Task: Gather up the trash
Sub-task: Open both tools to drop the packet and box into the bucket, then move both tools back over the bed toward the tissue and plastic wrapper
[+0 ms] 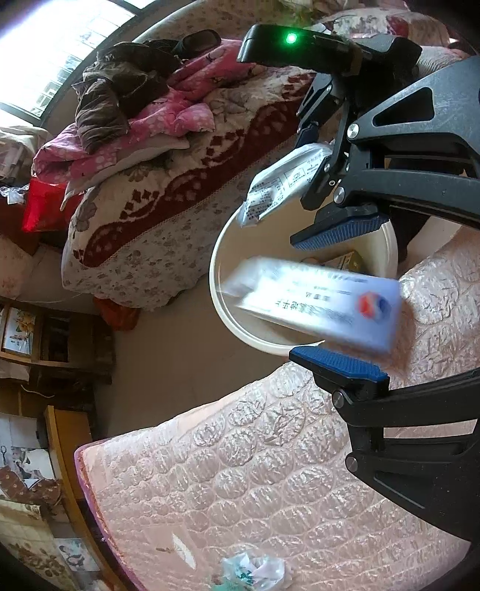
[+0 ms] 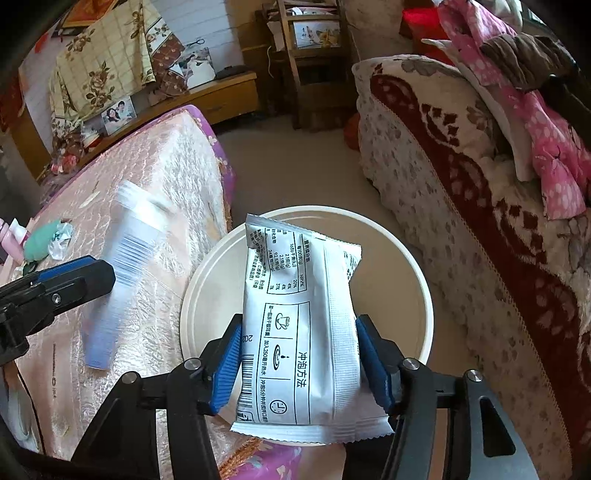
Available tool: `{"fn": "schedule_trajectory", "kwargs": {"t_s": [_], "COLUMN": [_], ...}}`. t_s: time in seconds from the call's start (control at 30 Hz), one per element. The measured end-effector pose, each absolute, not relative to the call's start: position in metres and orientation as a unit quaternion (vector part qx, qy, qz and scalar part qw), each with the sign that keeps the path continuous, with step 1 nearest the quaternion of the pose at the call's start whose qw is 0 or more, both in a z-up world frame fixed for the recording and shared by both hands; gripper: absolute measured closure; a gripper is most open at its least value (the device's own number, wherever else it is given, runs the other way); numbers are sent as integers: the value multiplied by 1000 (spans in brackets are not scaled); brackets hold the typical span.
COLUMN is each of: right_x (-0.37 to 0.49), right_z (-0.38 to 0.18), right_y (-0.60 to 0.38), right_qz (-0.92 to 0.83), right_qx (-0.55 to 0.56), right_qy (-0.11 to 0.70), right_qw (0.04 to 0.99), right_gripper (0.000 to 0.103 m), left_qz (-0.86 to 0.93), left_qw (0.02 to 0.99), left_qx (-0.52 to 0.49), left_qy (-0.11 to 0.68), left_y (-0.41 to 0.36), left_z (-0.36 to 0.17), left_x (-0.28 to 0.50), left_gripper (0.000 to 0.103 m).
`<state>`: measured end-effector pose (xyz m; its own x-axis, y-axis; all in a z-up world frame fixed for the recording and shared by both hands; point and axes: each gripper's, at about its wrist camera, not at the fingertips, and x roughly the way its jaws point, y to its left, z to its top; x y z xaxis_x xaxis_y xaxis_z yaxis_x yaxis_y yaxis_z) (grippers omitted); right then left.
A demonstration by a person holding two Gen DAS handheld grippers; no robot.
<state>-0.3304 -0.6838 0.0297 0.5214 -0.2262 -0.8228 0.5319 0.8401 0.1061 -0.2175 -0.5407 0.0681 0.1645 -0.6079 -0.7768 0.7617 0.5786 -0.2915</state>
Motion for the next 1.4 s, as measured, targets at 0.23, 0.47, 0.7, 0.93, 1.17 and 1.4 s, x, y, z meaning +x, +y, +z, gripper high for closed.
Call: {"fn": "schedule_trajectory", "kwargs": {"t_s": [0.23, 0.47, 0.7, 0.93, 1.17, 1.4], "right_x": [-332, -330, -327, -324, -311, -293], "right_z": [32, 33, 37, 46, 54, 62], "right_y": [-685, -681, -673, -657, -629, -596], "right_qz": [-222, -217, -210, -200, -177, -152], "right_qx": [182, 185, 181, 176, 164, 145], "right_qy": [428, 425, 423, 416, 413, 410], "right_qw": [857, 859, 863, 869, 878, 887], "right_gripper": [40, 37, 37, 36, 35, 34], "left_qz": [-449, -443, -431, -409, -381, -352], "left_qw": [763, 774, 787, 803, 820, 836], "left_qx": [80, 80, 79, 73, 71, 59], "left_qy": [457, 445, 434, 428, 421, 417], "left_y": [-533, -516, -500, -478, -448, -411], "left_z": [72, 78, 82, 84, 85, 88], "left_x": [-218, -217, -213, -205, -196, -184], "left_gripper": [48, 48, 48, 48, 48, 48]}}
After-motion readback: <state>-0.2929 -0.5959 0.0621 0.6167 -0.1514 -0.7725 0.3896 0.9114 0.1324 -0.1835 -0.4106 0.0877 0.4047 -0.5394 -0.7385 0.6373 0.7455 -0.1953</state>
